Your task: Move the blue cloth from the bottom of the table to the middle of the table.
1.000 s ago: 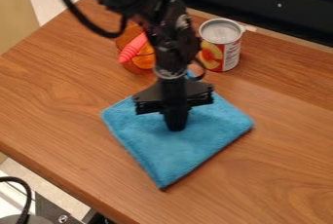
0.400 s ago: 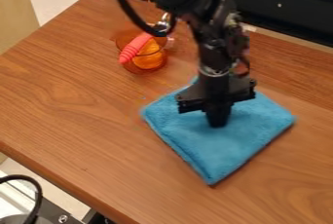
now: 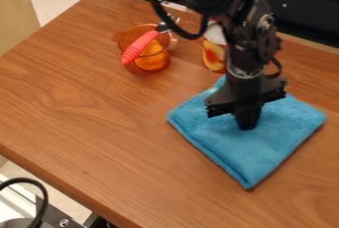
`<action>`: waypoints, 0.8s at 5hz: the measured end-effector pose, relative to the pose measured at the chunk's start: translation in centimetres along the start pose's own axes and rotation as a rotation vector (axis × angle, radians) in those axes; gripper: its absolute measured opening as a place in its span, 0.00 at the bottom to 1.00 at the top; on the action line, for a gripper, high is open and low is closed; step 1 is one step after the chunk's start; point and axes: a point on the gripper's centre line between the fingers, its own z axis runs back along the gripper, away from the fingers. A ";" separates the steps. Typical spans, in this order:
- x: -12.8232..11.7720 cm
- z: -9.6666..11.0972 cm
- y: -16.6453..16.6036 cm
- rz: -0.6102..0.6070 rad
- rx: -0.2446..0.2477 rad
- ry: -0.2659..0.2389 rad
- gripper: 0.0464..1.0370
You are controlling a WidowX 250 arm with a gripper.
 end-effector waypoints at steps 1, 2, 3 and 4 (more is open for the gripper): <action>0.0 -0.2 -1.1 0.004 -0.001 0.000 0.01; 0.2 -0.2 -1.1 0.022 0.012 -0.008 0.02; 0.2 0.1 -0.8 0.050 0.066 0.015 0.12; 0.5 0.6 -0.4 0.090 0.141 0.053 0.31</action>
